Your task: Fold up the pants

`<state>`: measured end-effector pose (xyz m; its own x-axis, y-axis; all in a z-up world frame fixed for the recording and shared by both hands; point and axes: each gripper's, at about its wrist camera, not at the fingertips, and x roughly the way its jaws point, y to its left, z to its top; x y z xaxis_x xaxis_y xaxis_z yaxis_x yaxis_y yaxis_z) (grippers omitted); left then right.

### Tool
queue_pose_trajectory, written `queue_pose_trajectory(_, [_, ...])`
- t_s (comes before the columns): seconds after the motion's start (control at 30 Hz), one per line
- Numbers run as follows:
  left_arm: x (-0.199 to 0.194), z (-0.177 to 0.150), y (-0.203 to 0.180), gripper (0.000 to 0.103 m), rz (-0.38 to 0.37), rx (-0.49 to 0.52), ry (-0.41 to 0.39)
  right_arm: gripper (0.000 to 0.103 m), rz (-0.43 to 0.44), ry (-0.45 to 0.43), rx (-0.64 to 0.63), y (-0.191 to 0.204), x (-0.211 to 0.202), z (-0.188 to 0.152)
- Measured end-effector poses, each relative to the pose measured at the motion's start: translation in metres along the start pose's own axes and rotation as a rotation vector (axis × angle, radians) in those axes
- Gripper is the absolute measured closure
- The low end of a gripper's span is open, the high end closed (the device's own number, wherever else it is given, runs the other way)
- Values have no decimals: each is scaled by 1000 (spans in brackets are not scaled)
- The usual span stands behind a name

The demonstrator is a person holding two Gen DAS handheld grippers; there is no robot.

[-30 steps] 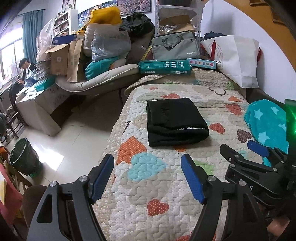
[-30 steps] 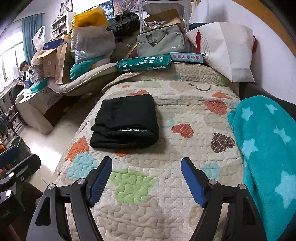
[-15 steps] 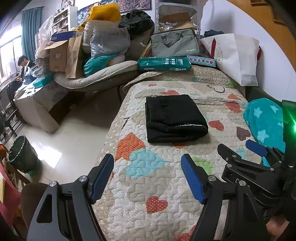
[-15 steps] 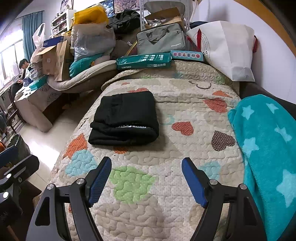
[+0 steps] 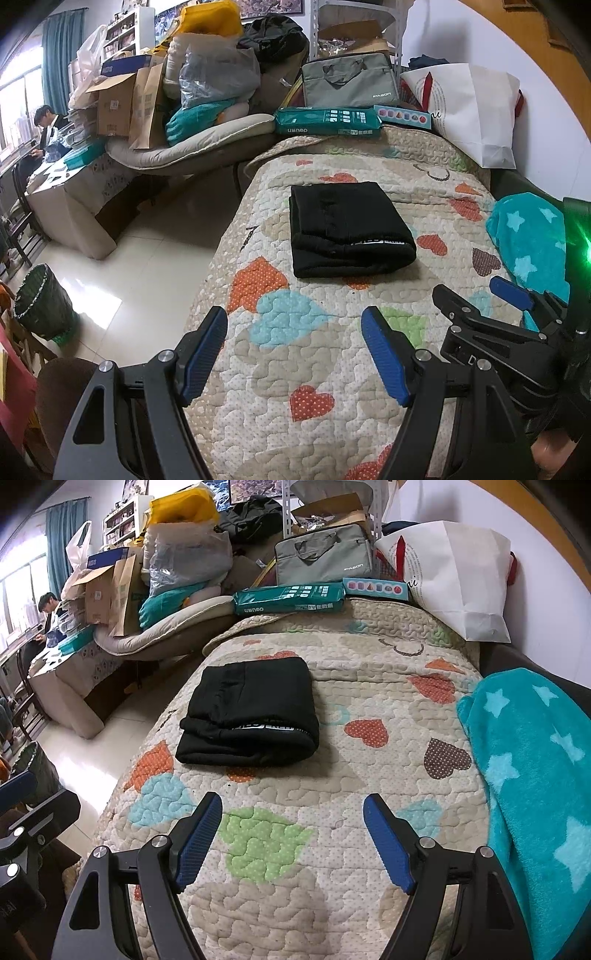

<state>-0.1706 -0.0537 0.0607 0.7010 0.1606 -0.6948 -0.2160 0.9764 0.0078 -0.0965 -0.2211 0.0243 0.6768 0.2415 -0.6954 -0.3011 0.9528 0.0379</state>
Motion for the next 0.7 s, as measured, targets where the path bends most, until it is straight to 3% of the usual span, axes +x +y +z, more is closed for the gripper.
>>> queue_pose_trajectory(0.7, [9, -8, 4, 29, -1, -18, 31, 19, -5, 15, -22, 0, 7, -2])
